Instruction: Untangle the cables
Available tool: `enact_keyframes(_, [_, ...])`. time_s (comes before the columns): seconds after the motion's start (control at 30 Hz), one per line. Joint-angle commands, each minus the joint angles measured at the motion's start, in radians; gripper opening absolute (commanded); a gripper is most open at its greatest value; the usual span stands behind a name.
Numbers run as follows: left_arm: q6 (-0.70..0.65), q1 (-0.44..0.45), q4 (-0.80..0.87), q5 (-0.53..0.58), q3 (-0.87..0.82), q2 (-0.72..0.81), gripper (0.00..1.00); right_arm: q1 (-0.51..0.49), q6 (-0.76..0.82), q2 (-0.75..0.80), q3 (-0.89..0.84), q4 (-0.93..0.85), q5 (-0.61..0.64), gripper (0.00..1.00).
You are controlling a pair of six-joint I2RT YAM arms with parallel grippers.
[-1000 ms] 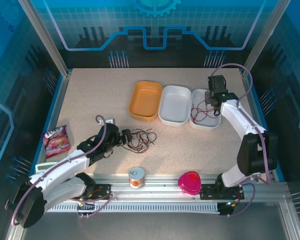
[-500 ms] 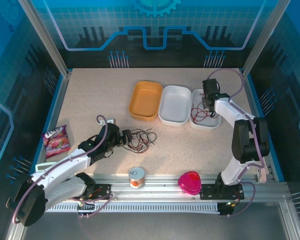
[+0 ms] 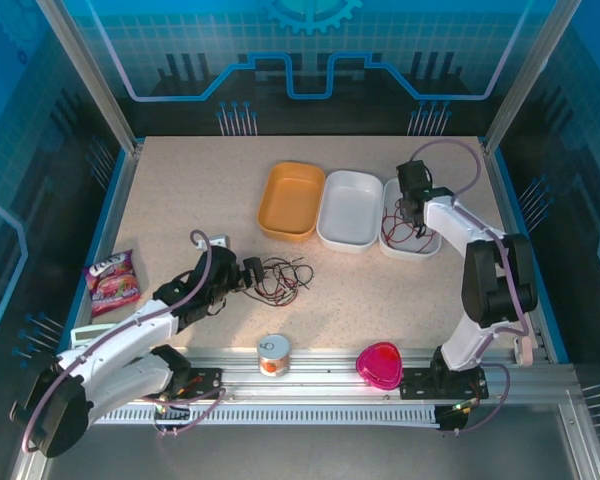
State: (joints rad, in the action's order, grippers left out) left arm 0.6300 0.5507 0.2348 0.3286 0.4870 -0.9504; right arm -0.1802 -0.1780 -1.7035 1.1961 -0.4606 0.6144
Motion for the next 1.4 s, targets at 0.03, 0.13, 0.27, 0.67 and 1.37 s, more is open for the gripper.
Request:
enact_keyframes(0.03, [0.005,-0.014,-0.009,0.005,0.012,0.027,0.99,-0.039,-0.037,0.104,-0.022,-0.042,0.023,0.66])
enact_keyframes(0.13, [0.005,-0.016,-0.016,-0.003,0.013,0.036,0.99,-0.047,-0.047,0.165,-0.025,-0.064,0.008,0.74])
enact_keyframes(0.27, [0.007,-0.016,-0.044,-0.029,0.005,0.040,0.99,-0.060,-0.055,0.265,-0.020,-0.114,-0.038,0.87])
enact_keyframes(0.67, [-0.059,-0.016,-0.069,-0.150,0.076,-0.036,0.99,-0.205,-0.252,0.501,-0.074,-0.224,-0.249,1.00])
enact_keyframes(1.37, [-0.128,-0.012,0.026,-0.351,0.230,-0.288,0.94,-0.631,-0.489,0.363,-0.082,-0.244,-0.199,1.00])
